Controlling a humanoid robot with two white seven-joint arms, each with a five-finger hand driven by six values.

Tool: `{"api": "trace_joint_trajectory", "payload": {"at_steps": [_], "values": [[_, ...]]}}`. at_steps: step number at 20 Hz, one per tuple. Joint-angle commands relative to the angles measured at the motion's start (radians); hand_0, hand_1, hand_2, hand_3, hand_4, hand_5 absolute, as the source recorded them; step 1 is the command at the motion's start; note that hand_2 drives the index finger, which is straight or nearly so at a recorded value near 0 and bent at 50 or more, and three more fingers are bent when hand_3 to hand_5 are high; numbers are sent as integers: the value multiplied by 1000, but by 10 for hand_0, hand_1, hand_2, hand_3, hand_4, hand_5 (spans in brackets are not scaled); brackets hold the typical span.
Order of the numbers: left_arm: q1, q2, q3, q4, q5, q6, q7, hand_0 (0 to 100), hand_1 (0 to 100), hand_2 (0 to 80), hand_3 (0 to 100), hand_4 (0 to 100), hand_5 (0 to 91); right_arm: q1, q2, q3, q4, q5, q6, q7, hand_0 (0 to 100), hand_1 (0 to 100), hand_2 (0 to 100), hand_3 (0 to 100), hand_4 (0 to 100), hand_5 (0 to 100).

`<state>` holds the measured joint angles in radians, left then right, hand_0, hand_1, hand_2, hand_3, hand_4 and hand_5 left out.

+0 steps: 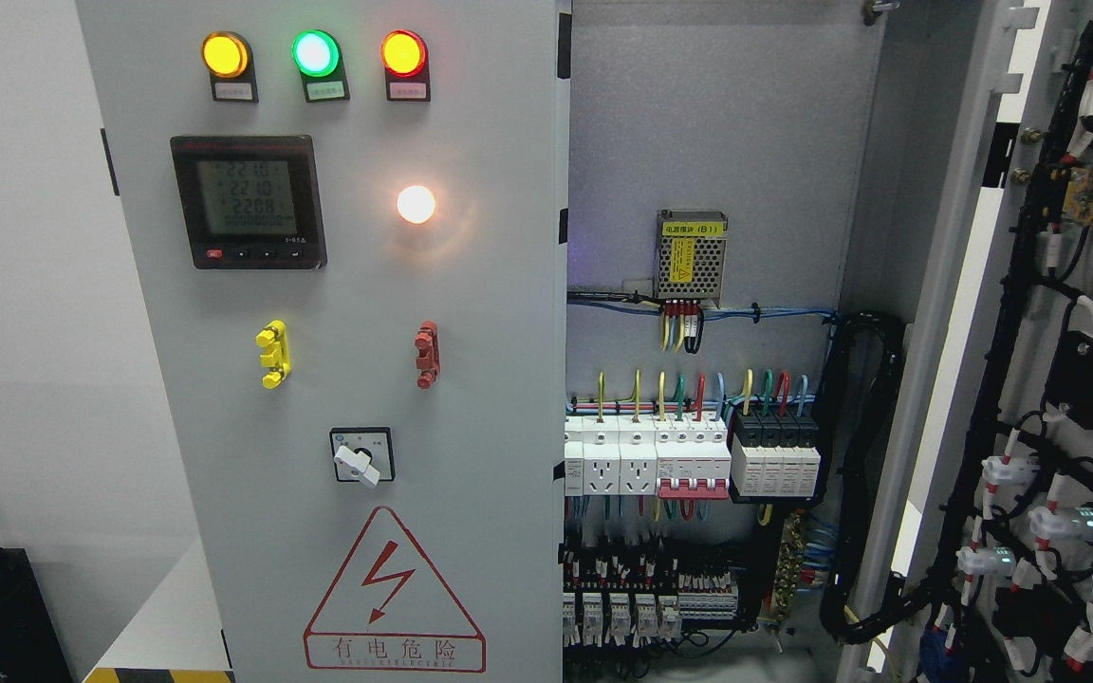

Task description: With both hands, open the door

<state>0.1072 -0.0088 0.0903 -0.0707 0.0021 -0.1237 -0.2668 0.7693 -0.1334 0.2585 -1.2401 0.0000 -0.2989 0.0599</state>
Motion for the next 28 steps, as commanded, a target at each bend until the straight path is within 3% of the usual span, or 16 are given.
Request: {"api": "trace_joint_trajectory", "payload": {"at_steps": [1, 3, 5, 8, 13, 16, 21, 24, 28], "values": [[-1, -26, -12, -4, 32, -5, -17, 0, 0, 0, 0, 0, 0, 76, -61, 44, -406, 17, -6, -5, 386, 0, 0, 0, 0, 0], [-1, -26, -12, -6, 33, -5, -17, 0, 0, 0, 0, 0, 0, 78, -90, 60, -447, 15, -11, -5, 386, 0, 0, 0, 0, 0], [-1, -26, -12, -6, 33, -5, -17, 0, 0, 0, 0, 0, 0, 65, -97, 62, -460, 15, -34, -6, 386, 0, 0, 0, 0, 0], [-1, -26, -12, -4, 33, -5, -17, 0, 0, 0, 0, 0, 0, 38, -94, 67, -472, 14, -72, -6, 386, 0, 0, 0, 0, 0], [-1, -26, -11, -4, 35, -4, -17, 0, 0, 0, 0, 0, 0, -10, -94, 77, -536, -8, -80, -5, 386, 0, 0, 0, 0, 0], [-1, -26, -11, -4, 35, -4, -17, 0, 0, 0, 0, 0, 0, -53, -92, 77, -578, -44, -156, -5, 386, 0, 0, 0, 0, 0], [0, -26, -11, -4, 35, -4, -17, 0, 0, 0, 0, 0, 0, -113, -81, 77, -622, -72, -250, -5, 386, 0, 0, 0, 0, 0], [-1, -26, -11, -3, 35, -4, -17, 0, 0, 0, 0, 0, 0, -151, -74, 77, -653, -72, -258, -6, 386, 0, 0, 0, 0, 0], [-1, -26, -11, -4, 35, -4, -17, 0, 0, 0, 0, 0, 0, -255, -35, 77, -651, -72, -255, -6, 386, 0, 0, 0, 0, 0]]}}
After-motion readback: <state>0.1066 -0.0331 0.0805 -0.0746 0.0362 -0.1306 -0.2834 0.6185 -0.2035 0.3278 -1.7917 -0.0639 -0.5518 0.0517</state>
